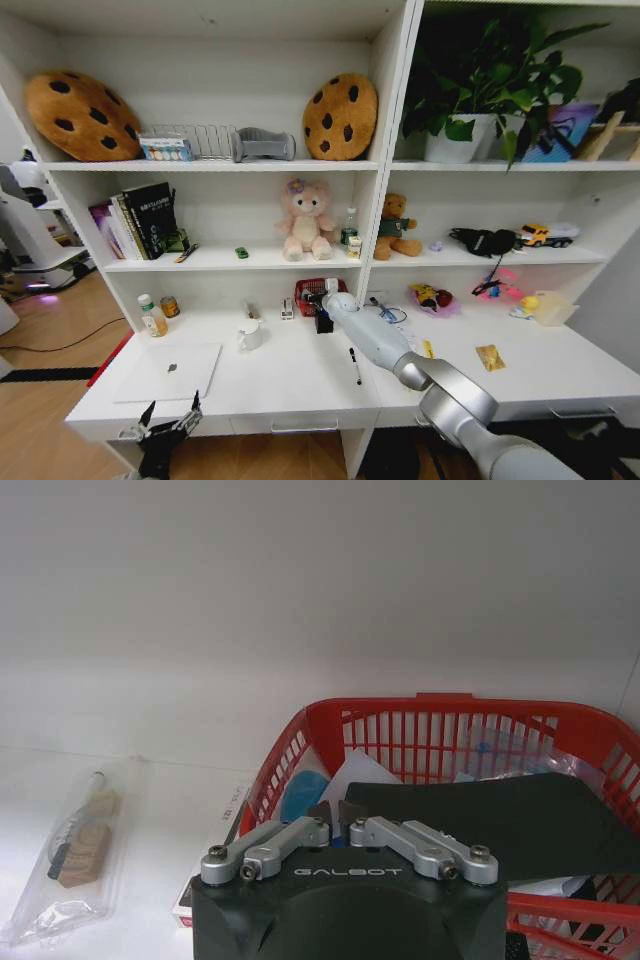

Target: Organize the objects on the table.

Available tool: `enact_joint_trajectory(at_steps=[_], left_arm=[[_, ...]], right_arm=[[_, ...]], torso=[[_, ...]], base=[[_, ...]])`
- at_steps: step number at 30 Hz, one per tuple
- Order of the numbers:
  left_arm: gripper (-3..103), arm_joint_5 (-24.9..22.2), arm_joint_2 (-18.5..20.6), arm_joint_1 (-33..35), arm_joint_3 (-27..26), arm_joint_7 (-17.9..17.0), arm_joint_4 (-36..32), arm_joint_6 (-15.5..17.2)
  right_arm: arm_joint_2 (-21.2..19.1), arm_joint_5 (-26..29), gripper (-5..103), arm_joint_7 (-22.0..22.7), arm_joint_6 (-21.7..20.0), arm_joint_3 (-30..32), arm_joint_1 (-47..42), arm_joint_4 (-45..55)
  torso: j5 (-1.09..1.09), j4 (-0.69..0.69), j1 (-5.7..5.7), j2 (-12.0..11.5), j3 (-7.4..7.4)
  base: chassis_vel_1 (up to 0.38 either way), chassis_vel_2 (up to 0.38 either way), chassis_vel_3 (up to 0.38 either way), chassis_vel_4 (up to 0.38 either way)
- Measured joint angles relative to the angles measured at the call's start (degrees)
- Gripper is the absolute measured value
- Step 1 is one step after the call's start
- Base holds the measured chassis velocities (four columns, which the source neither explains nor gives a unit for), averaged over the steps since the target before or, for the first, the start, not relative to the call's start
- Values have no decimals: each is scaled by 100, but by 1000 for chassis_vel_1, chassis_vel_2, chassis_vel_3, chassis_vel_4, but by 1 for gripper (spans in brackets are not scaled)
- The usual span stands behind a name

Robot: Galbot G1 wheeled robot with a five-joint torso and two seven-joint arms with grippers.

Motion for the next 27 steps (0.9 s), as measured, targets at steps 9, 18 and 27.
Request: enact_joint_trajectory(at_steps=[9, 18, 27], left_arm=[[100, 2, -1, -2, 6, -2, 16, 1], [100, 12, 1, -9, 28, -3, 35, 1], [100, 62, -18, 3, 42, -2, 51, -28]], right_arm=[[-68, 23, 0, 30, 3, 42, -67, 171], [-55, 23, 20, -118, 22, 37, 15, 69], [-116, -40, 47, -381, -36, -48, -37, 460]], torso=[[0, 0, 0, 0, 0], [0, 0, 0, 0, 0], [0, 0, 0, 0, 0]], base=[[0, 0, 0, 0], [0, 0, 0, 0], [0, 0, 0, 0]])
